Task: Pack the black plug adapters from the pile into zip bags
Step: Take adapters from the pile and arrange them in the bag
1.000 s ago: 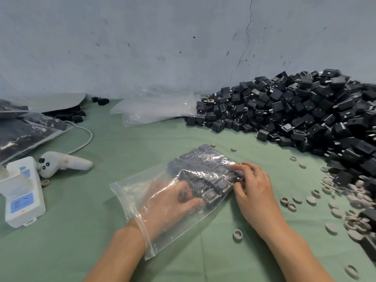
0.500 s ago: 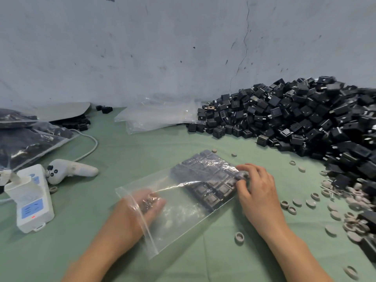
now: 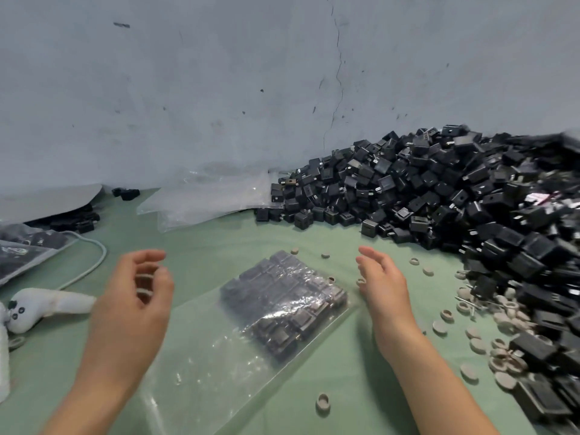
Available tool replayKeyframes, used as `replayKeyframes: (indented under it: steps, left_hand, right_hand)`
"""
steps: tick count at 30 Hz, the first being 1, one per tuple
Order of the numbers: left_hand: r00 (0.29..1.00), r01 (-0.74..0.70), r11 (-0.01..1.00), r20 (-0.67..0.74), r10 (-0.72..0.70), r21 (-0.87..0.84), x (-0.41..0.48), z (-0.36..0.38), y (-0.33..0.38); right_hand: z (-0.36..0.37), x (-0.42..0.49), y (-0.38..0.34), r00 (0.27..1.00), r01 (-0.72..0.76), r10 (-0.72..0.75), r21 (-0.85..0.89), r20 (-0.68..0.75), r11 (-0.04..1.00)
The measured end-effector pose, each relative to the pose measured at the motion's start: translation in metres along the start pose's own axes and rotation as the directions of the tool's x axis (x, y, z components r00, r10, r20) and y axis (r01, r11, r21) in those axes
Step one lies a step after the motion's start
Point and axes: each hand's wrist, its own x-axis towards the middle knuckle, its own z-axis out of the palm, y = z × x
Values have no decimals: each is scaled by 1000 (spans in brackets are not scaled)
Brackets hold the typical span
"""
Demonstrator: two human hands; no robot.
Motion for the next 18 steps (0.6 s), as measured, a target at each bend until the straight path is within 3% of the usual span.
replayKeyframes:
  steps: [4,9,15,18]
  left_hand:
    - [933,-113,993,348,96,28,38,91,53]
    - [792,-195,951,611,9,238,89,205,79]
    - [733,-197,870,658,-175,451,129,308,71]
    - [769,-194,808,598,-227,557,127,345,66]
  right_hand:
    - [-7,28,-3,960,-278,266,348,84,895]
    - [-22,59,2,893,-431,405,632,197,643]
    - [-36,92,5,871,-458,422,728,251,511]
    - [-39,99,9,863,-466,437,736,255,491]
